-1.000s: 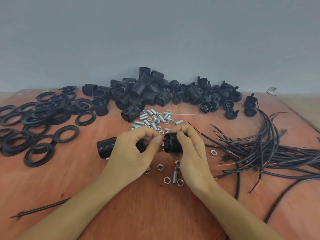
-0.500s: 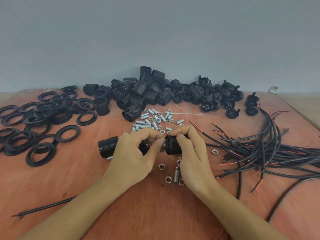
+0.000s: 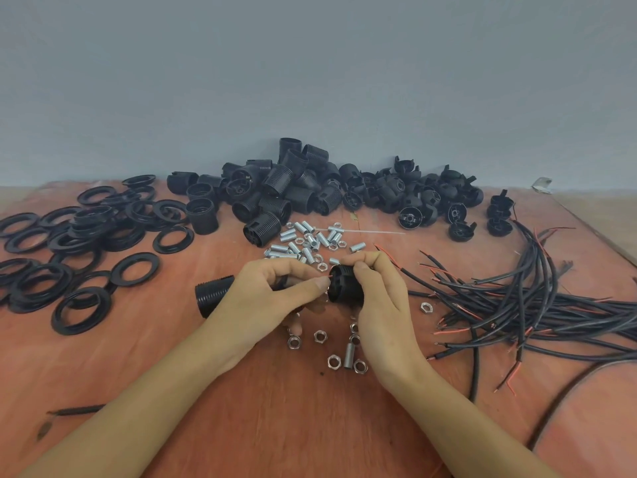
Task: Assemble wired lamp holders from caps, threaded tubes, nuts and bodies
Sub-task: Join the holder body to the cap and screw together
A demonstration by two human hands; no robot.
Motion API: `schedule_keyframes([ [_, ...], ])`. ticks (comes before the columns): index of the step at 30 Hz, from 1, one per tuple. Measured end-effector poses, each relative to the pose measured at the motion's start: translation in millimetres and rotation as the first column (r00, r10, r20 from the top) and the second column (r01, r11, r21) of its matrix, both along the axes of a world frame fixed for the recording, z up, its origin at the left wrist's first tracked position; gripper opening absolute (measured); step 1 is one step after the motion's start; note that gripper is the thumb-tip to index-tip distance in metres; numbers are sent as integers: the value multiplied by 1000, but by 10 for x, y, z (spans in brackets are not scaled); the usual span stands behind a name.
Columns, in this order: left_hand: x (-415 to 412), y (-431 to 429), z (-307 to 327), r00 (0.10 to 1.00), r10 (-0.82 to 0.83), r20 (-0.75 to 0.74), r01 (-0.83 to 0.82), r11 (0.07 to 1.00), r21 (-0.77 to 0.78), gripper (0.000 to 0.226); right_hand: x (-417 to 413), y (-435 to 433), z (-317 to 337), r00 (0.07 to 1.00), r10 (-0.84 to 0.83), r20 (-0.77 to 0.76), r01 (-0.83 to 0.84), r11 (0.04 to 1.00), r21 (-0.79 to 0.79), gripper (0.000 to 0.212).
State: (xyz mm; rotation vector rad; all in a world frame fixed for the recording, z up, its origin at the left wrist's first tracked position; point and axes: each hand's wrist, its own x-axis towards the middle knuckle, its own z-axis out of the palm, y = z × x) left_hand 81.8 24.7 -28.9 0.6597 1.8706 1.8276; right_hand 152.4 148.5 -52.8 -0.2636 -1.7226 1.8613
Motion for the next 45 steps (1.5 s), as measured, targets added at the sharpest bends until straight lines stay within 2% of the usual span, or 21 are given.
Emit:
schedule_keyframes([
  [1,-8,-5,-11,1000,7,-4,-7,1000,-10,12,-5,4,-3,1000,-10,6,10,1000,-1,23],
  [2,-14,-12,-26,997,21,-76,-23,999,-33,16,-13,9,-6,1000,-15,11,15,1000,-9,23],
  [4,-12,-27,-43,949,25,-314,-44,998,-53,19,-35,20,-3,1000,-11,17,11,998,-58,26],
  [6,-8,-37,-58,836,8,-549,-47,997,-56,15,-39,27,-2,1000,-4,22,7,993,-116,27],
  [8,-16,-40,-67,699,2,-715,-77,994,-73,6,-42,31,-4,1000,-10,25,13,991,-136,31],
  [11,-44,-32,-84,600,-7,-800,-115,989,-95,6,-50,38,-17,1000,-3,27,7,988,-154,42],
  [16,-45,-18,-113,526,-30,-850,-128,985,-114,6,-51,25,-39,999,-9,42,15,991,-137,42],
  [20,-57,-36,-88,528,-56,-848,-98,987,-127,8,-61,25,-36,998,34,51,-22,977,-214,46],
  [25,-39,-24,-106,520,-42,-853,-124,984,-124,8,-71,23,-64,996,36,85,-17,976,-215,45],
  [31,16,-17,-134,480,-44,-876,-152,980,-132,6,-10,-7,-65,995,-59,78,62,997,-41,29],
  [37,54,-6,-161,433,-48,-900,-206,967,-151,7,28,-57,-57,994,-87,71,86,996,25,22],
  [41,48,32,-125,508,-2,-861,-177,978,-107,7,29,9,-22,996,-56,75,52,997,51,16],
  [43,39,28,-92,616,31,-787,-164,982,-89,23,13,47,-4,996,-48,78,49,999,-16,8],
  [45,-1,-6,-70,748,30,-664,-126,987,-97,42,-5,84,1,994,-78,71,85,992,-93,12],
])
